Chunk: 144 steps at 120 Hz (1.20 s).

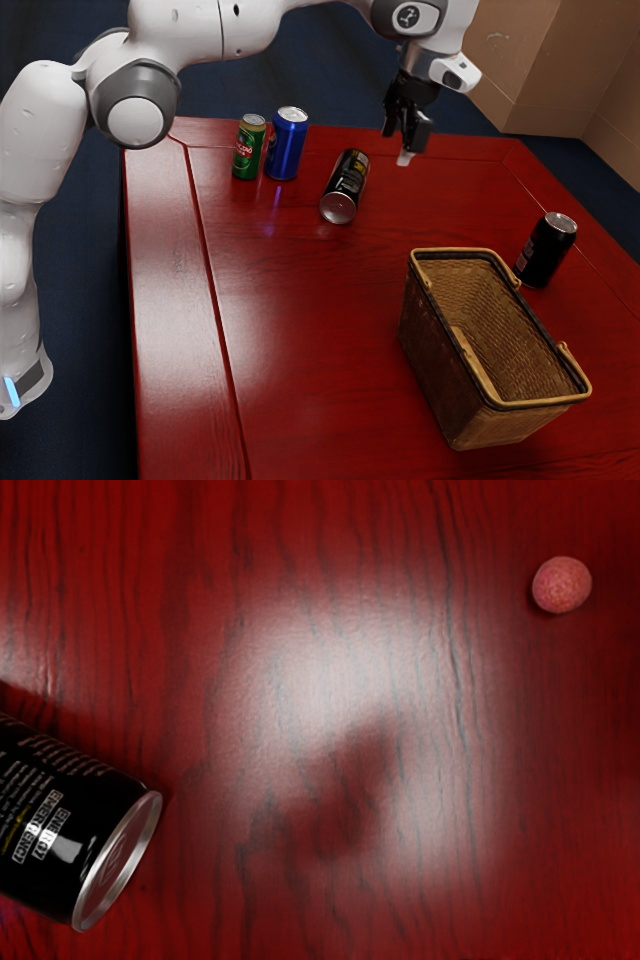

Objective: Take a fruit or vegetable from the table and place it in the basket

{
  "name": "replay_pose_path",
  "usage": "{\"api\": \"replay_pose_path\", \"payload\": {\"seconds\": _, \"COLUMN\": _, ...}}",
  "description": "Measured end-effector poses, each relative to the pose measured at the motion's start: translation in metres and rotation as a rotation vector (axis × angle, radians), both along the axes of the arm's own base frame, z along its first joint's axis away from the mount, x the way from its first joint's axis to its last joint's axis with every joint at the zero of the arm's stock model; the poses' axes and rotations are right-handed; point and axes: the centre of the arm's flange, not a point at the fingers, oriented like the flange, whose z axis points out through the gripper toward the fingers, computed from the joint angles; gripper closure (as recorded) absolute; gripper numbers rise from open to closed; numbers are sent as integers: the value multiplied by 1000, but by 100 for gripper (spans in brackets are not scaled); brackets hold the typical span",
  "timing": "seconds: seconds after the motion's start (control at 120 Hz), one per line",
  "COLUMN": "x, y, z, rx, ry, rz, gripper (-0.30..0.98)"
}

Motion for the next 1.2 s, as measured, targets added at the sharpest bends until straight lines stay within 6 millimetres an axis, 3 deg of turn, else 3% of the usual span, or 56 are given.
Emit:
{"api": "replay_pose_path", "payload": {"seconds": 0.3, "x": 0, "y": -1, "z": -2, "rx": -17, "ry": 5, "rz": -16, "gripper": 0}}
{"api": "replay_pose_path", "payload": {"seconds": 0.5, "x": -3, "y": -2, "z": 8, "rx": -17, "ry": -13, "rz": -33, "gripper": 0}}
{"api": "replay_pose_path", "payload": {"seconds": 0.667, "x": 13, "y": -18, "z": 11, "rx": -161, "ry": -133, "rz": -242, "gripper": 0}}
{"api": "replay_pose_path", "payload": {"seconds": 0.792, "x": 30, "y": 14, "z": 3, "rx": -394, "ry": -281, "rz": -382, "gripper": 0}}
{"api": "replay_pose_path", "payload": {"seconds": 0.958, "x": 44, "y": 7, "z": -5, "rx": -639, "ry": -441, "rz": -674, "gripper": 0}}
{"api": "replay_pose_path", "payload": {"seconds": 1.083, "x": 45, "y": 10, "z": -1, "rx": -634, "ry": -529, "rz": -841, "gripper": 0}}
{"api": "replay_pose_path", "payload": {"seconds": 1.2, "x": 49, "y": 39, "z": -15, "rx": -536, "ry": -538, "rz": -889, "gripper": 0}}
